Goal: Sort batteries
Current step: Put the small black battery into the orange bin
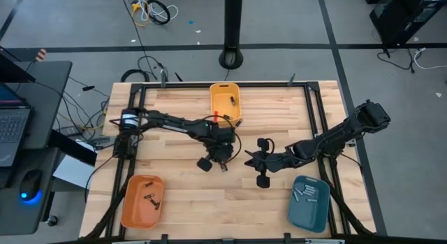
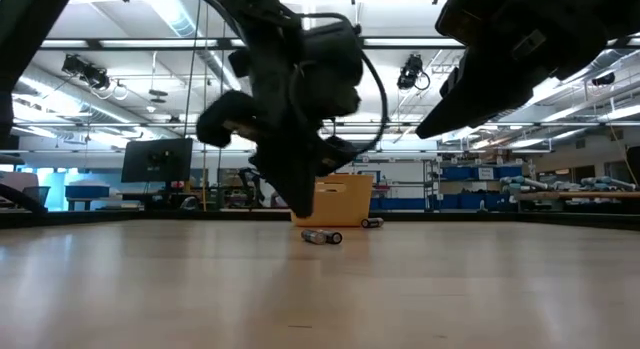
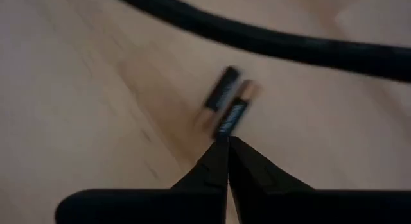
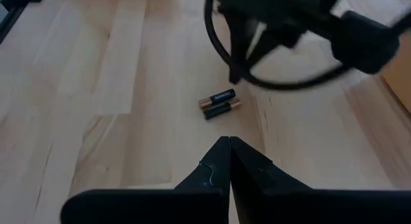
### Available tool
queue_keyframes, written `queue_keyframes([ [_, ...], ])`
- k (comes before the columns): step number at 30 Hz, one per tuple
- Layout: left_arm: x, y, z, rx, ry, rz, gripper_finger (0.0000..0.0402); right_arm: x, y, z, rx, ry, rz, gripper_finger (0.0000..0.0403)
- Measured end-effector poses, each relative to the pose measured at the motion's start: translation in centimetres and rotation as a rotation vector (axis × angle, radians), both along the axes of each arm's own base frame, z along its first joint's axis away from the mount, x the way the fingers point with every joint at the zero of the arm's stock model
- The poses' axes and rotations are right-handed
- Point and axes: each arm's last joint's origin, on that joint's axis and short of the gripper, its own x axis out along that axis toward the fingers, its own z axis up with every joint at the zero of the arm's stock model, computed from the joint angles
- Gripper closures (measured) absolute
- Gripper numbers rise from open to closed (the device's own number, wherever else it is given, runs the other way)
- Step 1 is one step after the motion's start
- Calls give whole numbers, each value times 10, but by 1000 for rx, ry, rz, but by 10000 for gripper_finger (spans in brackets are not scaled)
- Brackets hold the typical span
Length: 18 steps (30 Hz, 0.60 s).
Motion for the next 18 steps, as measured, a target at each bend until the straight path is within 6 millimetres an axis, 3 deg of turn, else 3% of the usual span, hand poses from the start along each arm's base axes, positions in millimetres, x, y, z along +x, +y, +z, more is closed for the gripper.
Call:
queue_keyframes([
  [5, 9, -4, -4, 87, 6, 4, 340, 0, 0, 0, 20, -1, -15, 389],
  [11, 6, -19, -4, 116, 4, -125, 288, -1, 2, 0, 23, -1, -10, 389],
  [18, 9, -26, -4, 191, -41, -171, 267, -1, 2, 0, 18, -3, -15, 388],
])
